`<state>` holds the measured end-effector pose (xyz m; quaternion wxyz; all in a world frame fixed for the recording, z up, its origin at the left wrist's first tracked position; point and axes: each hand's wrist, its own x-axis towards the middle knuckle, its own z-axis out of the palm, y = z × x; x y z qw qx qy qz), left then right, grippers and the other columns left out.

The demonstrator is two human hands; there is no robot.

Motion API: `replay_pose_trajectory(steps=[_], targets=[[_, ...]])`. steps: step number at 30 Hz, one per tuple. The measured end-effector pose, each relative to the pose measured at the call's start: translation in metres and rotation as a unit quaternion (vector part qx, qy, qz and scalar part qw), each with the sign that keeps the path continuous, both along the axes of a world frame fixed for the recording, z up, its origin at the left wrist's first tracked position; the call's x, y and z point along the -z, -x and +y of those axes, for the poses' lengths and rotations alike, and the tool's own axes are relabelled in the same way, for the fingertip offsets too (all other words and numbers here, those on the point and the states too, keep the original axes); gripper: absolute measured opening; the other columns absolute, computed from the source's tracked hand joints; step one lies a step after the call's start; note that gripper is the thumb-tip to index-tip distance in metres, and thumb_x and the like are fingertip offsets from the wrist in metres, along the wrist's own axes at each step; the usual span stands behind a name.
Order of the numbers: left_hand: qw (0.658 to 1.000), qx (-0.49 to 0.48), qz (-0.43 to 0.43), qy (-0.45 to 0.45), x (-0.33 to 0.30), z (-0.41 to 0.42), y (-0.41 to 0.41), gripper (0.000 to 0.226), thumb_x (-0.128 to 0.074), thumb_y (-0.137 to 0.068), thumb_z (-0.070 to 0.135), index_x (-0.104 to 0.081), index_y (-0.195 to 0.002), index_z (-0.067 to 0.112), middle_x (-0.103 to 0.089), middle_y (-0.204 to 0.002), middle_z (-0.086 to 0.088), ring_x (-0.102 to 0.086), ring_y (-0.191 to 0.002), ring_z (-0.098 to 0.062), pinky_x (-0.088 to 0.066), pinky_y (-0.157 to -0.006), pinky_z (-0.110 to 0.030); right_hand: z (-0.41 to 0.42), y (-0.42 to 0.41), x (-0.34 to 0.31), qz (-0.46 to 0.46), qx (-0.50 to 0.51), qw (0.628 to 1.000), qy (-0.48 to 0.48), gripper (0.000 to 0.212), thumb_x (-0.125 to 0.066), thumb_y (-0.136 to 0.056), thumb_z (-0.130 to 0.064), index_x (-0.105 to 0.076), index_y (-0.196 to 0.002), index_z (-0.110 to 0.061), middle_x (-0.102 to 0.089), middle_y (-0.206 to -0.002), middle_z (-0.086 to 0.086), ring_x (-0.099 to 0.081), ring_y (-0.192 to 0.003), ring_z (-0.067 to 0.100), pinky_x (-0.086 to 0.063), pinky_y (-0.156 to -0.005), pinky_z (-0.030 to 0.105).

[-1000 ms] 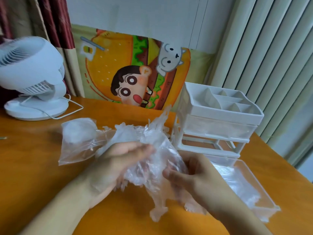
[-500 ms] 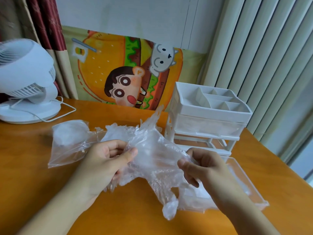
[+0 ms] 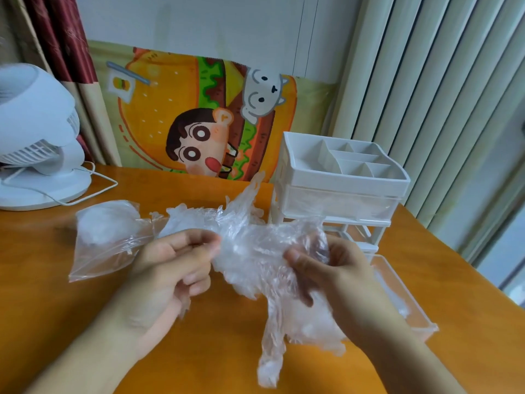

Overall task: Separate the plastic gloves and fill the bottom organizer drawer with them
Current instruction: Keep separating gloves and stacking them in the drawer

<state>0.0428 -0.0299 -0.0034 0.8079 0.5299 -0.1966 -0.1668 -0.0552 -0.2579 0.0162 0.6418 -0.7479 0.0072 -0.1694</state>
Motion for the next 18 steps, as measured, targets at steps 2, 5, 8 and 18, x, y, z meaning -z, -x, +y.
replay_pose_trajectory(steps=[2, 5, 8, 18], targets=[[1.0, 0.028, 0.001, 0.012, 0.003, -0.005, 0.004, 0.066, -0.098, -0.056, 0.049, -0.078, -0.101, 0.005, -0.054, -0.07, -0.009, -0.053, -0.063, -0.02, -0.051, -0.056, -0.028, 0.002, -0.001, 0.001, -0.012, 0.023, 0.999, -0.02, 0.03, -0.071, -0.099, -0.012, -0.064, -0.071, -0.008, -0.056, -0.056, 0.012, -0.051, -0.048, 0.028, -0.047, -0.055, 0.033], [0.995, 0.078, -0.019, -0.058, 0.005, -0.017, 0.021, 0.068, -0.091, -0.063, 0.058, -0.079, -0.104, 0.006, -0.075, -0.098, -0.023, -0.073, -0.09, -0.035, -0.061, -0.082, -0.043, 0.01, -0.001, 0.001, -0.037, 0.033, 0.999, -0.019, 0.028, -0.07, -0.1, -0.008, -0.063, -0.075, 0.003, -0.061, -0.059, 0.015, -0.056, -0.046, 0.033, -0.049, -0.049, 0.038], [0.993, 0.009, -0.053, -0.109, 0.005, -0.022, 0.033, 0.037, -0.082, -0.082, 0.042, -0.079, -0.095, 0.007, -0.076, -0.091, -0.016, -0.074, -0.09, -0.031, -0.056, -0.095, -0.054, 0.018, 0.0, 0.001, -0.046, 0.037, 0.998, 0.003, 0.028, -0.067, -0.102, -0.006, -0.064, -0.075, 0.003, -0.065, -0.061, 0.019, -0.06, -0.045, 0.036, -0.049, -0.045, 0.038], [0.991, -0.117, -0.05, -0.038, -0.004, -0.02, 0.032, 0.023, -0.065, -0.094, 0.014, -0.075, -0.077, 0.002, -0.06, -0.065, -0.018, -0.057, -0.054, -0.03, -0.05, -0.048, -0.032, 0.011, -0.001, 0.002, -0.066, 0.133, 0.988, -0.047, 0.025, -0.068, -0.099, -0.004, -0.066, -0.076, 0.006, -0.061, -0.064, 0.027, -0.055, -0.043, 0.036, -0.046, -0.043, 0.036]])
